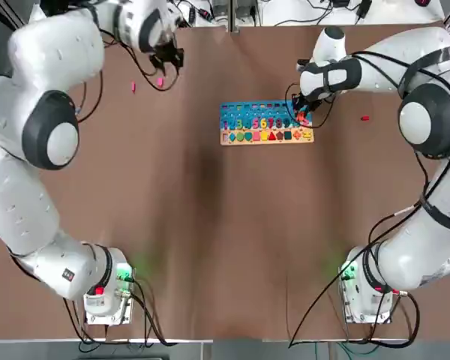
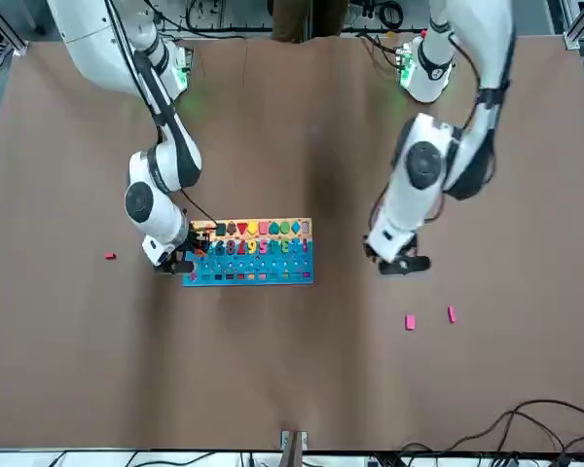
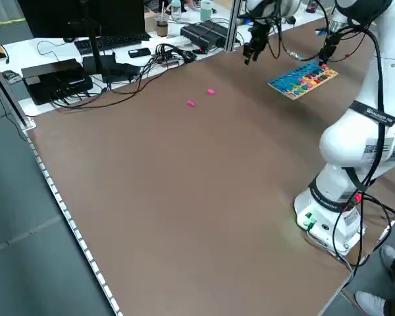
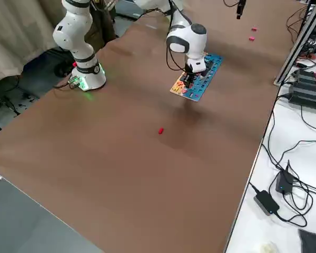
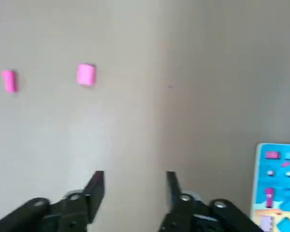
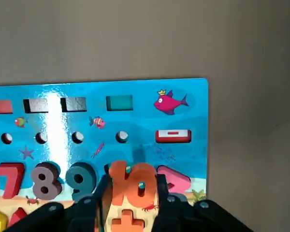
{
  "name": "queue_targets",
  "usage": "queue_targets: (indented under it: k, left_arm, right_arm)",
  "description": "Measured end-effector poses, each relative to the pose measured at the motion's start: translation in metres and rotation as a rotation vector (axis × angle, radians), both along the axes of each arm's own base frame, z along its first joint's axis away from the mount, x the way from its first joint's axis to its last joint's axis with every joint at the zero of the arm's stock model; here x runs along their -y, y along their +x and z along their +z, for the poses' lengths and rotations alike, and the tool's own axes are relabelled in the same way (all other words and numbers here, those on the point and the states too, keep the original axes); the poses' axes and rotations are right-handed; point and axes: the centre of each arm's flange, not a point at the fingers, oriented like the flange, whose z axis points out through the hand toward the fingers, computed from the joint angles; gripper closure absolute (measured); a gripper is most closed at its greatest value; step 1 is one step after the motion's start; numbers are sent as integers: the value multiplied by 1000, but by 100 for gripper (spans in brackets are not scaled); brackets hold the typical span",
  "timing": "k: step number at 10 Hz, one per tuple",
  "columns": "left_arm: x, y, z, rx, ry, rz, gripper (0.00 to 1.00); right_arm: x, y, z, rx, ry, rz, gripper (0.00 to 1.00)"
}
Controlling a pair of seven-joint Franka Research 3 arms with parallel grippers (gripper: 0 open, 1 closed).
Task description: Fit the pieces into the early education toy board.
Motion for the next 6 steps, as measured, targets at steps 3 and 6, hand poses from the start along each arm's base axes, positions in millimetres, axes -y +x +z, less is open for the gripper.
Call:
queue_targets:
  k: [3, 6]
  left_arm:
    - [-64, 21, 10, 7, 7, -25, 5]
    - [-160, 47, 17, 22, 9, 50, 0]
  right_arm:
    - [0, -1, -9, -11, -4, 8, 59]
    - [-5, -1, -14, -9, 0, 15, 59]
